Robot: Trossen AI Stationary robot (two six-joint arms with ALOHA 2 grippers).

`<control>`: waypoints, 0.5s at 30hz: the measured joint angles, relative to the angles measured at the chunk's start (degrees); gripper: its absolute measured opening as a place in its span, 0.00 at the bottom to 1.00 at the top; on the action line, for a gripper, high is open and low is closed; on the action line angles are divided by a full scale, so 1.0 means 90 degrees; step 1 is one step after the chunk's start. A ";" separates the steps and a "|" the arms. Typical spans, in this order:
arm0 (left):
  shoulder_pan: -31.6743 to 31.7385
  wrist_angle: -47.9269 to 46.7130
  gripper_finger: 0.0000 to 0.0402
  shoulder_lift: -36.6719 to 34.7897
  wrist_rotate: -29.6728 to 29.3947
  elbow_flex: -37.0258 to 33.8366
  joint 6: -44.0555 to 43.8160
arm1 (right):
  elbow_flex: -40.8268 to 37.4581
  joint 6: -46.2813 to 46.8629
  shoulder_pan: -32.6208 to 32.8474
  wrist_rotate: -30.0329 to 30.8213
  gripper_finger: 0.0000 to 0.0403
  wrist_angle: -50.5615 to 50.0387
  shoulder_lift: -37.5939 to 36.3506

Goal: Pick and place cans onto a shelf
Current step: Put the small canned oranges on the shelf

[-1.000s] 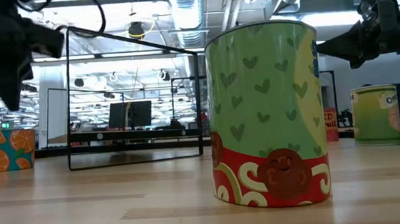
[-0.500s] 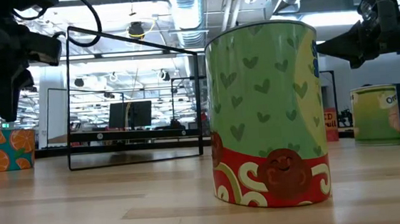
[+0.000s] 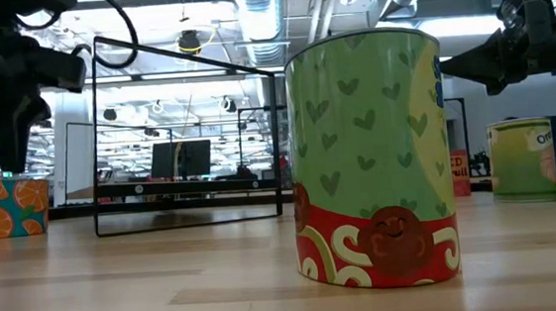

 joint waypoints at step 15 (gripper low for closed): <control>-0.0270 0.0154 0.31 0.0564 -0.0072 -0.0006 0.0146 | -0.0002 0.0000 0.0000 0.0001 0.09 -0.0002 0.0000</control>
